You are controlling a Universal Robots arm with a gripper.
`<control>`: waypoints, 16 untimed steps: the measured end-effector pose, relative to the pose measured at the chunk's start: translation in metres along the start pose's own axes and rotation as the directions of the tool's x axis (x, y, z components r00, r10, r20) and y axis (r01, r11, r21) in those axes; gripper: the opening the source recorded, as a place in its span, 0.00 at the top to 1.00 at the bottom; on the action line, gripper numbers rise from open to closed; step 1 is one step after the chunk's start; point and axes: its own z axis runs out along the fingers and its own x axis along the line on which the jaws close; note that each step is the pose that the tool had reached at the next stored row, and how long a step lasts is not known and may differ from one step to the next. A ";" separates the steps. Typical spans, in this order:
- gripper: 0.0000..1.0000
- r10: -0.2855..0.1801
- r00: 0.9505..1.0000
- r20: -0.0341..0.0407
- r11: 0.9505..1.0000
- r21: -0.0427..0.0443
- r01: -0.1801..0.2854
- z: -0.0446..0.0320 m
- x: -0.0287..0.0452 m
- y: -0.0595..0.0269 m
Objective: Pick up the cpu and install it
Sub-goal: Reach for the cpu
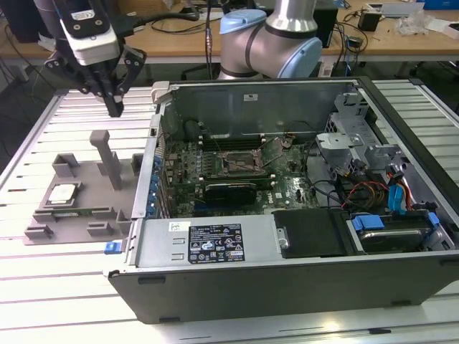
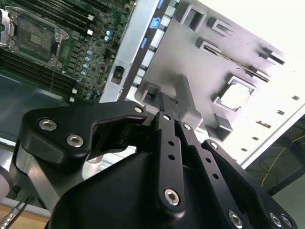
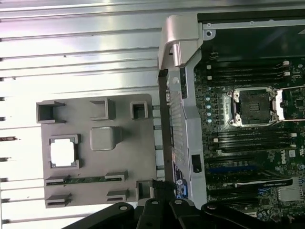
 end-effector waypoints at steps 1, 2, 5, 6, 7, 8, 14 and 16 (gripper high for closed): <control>0.89 0.000 1.000 0.000 1.000 0.000 0.000 -0.0001 0.0038 -0.0003; 0.89 0.000 1.000 0.000 1.000 0.000 0.000 -0.0002 0.0056 -0.0004; 0.89 0.000 1.000 0.000 1.000 0.000 0.000 -0.0004 0.0123 -0.0009; 0.89 0.000 1.000 0.000 1.000 0.000 0.000 -0.0004 0.0145 -0.0010; 0.89 0.000 1.000 0.000 1.000 0.000 0.000 -0.0004 0.0174 -0.0013; 0.89 0.000 1.000 0.000 1.000 0.000 0.000 -0.0005 0.0194 -0.0014; 0.89 0.000 1.000 0.000 1.000 0.000 0.000 -0.0010 0.0371 -0.0026; 0.89 0.001 1.000 0.000 1.000 0.000 -0.001 -0.0012 0.0439 -0.0030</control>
